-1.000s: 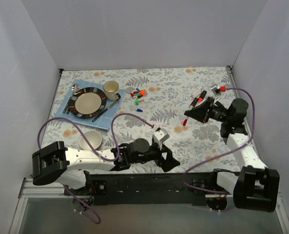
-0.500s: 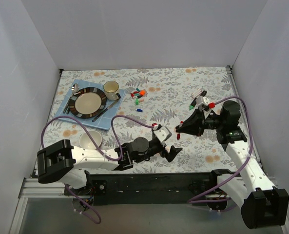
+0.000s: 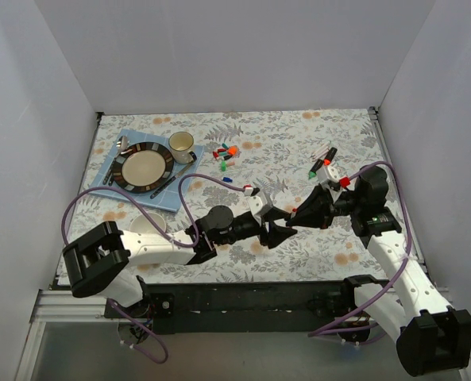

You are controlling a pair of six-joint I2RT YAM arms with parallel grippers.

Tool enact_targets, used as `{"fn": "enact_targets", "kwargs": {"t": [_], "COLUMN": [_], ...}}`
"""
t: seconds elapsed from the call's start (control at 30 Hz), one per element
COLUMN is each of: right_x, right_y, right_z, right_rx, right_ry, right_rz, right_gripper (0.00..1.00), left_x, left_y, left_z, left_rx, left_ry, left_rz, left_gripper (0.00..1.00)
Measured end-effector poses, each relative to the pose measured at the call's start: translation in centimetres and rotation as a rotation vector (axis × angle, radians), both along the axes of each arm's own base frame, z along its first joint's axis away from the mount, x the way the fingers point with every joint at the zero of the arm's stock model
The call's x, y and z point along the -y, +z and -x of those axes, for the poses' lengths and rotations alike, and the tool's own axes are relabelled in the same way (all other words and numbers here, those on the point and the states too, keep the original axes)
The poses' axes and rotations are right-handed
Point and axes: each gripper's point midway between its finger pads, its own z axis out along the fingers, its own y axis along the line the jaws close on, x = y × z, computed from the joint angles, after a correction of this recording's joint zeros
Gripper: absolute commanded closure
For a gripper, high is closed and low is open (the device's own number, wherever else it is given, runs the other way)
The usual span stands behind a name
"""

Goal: Open the pen caps

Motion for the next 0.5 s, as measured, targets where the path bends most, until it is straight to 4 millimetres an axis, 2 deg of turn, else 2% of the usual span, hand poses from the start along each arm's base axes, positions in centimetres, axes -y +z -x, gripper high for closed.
{"fn": "enact_targets", "kwargs": {"t": [0.07, 0.13, 0.37, 0.5], "right_x": [-0.1, -0.1, -0.4, -0.5], "right_y": [0.0, 0.0, -0.1, 0.1], "right_z": [0.0, 0.2, 0.5, 0.3], "right_rx": [0.005, 0.001, -0.018, -0.034], "right_ry": [0.001, 0.008, 0.033, 0.036], "right_rz": [0.000, 0.000, 0.002, 0.005], "right_gripper": [0.99, 0.99, 0.99, 0.99], "left_x": [0.0, 0.1, 0.4, 0.7], "left_y": [0.1, 0.4, 1.5, 0.9], "left_z": [0.3, 1.0, 2.5, 3.0], "left_rx": [-0.016, -0.024, -0.034, -0.050], "left_ry": [-0.038, -0.078, -0.168, -0.206], "left_rz": [0.009, 0.023, 0.069, 0.068], "left_gripper": [0.60, 0.63, 0.64, 0.64]}}
